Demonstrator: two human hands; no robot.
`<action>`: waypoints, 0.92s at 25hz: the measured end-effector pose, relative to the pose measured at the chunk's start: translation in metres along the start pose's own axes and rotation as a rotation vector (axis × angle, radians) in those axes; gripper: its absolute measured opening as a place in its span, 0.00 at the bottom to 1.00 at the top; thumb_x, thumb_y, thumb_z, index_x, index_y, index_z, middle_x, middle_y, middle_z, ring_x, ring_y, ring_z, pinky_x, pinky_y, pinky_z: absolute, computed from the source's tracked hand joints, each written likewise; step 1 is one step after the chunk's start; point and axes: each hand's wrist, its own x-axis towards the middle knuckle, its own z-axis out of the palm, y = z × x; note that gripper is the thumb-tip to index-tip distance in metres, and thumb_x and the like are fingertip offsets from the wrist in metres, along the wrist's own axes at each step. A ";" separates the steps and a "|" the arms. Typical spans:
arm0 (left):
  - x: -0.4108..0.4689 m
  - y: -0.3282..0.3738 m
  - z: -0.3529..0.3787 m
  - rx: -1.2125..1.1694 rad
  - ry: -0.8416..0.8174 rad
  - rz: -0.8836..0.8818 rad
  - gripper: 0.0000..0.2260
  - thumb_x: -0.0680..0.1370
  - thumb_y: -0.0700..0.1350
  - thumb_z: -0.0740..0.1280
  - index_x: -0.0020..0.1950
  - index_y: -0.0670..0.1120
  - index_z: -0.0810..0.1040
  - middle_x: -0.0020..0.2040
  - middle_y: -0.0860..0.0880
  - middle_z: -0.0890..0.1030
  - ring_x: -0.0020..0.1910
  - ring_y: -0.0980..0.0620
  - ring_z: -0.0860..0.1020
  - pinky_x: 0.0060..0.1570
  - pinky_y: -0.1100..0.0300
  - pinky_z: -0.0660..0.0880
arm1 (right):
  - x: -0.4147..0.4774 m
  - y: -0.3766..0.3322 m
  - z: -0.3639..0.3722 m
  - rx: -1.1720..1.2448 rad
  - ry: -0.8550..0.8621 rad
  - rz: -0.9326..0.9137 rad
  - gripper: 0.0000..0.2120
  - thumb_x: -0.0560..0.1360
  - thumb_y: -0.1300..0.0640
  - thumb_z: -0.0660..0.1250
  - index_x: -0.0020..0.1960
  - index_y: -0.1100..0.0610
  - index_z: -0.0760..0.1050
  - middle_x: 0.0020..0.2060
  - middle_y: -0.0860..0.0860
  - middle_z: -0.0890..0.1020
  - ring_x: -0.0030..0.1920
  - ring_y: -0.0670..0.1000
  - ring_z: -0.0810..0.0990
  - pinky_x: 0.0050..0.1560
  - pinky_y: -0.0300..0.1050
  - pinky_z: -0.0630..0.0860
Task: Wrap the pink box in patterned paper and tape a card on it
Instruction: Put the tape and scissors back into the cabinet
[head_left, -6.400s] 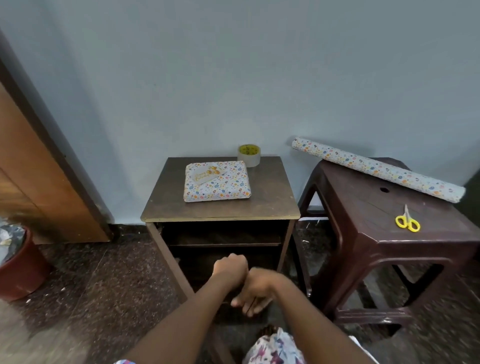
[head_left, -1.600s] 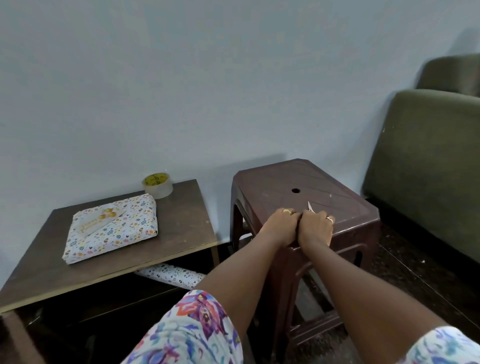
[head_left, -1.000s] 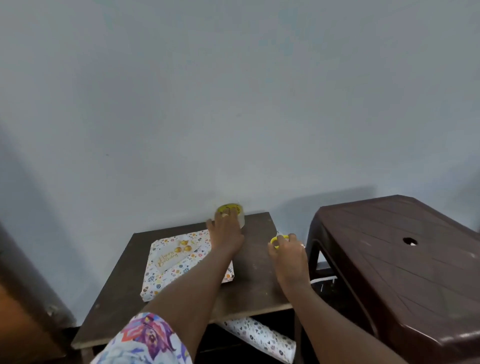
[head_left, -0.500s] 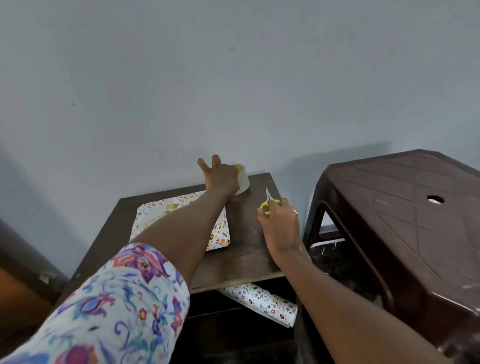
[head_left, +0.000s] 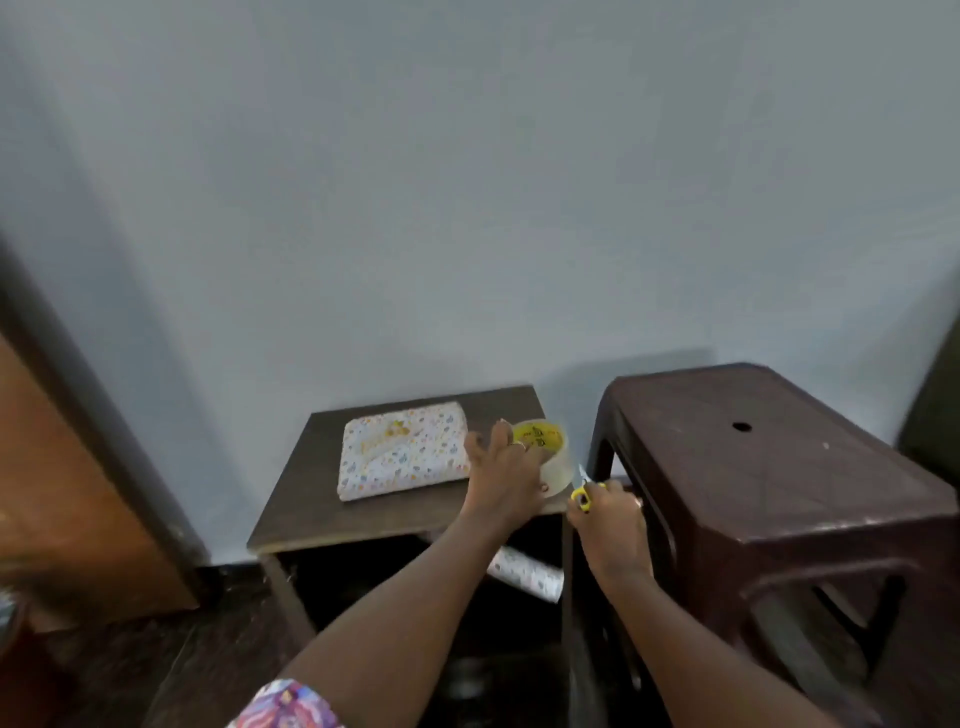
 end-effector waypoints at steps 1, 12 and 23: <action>-0.021 0.007 -0.005 -0.031 -0.024 0.033 0.15 0.52 0.52 0.74 0.38 0.54 0.82 0.29 0.54 0.79 0.46 0.47 0.78 0.48 0.49 0.62 | -0.017 0.000 -0.003 -0.010 -0.020 0.070 0.09 0.74 0.57 0.66 0.48 0.62 0.79 0.46 0.59 0.78 0.46 0.58 0.78 0.46 0.48 0.73; -0.122 -0.038 0.068 0.000 -0.374 -0.008 0.13 0.76 0.50 0.61 0.57 0.47 0.77 0.56 0.47 0.79 0.61 0.47 0.71 0.55 0.53 0.67 | -0.094 -0.004 0.068 -0.059 -0.490 0.065 0.14 0.75 0.51 0.66 0.56 0.59 0.77 0.50 0.58 0.80 0.53 0.57 0.79 0.47 0.44 0.73; -0.069 -0.155 0.236 0.067 -0.573 -0.455 0.10 0.78 0.44 0.61 0.57 0.46 0.78 0.58 0.44 0.79 0.67 0.42 0.64 0.67 0.39 0.55 | -0.006 -0.045 0.278 -0.259 -0.532 -0.360 0.18 0.81 0.57 0.56 0.67 0.65 0.66 0.63 0.62 0.73 0.64 0.61 0.70 0.65 0.49 0.64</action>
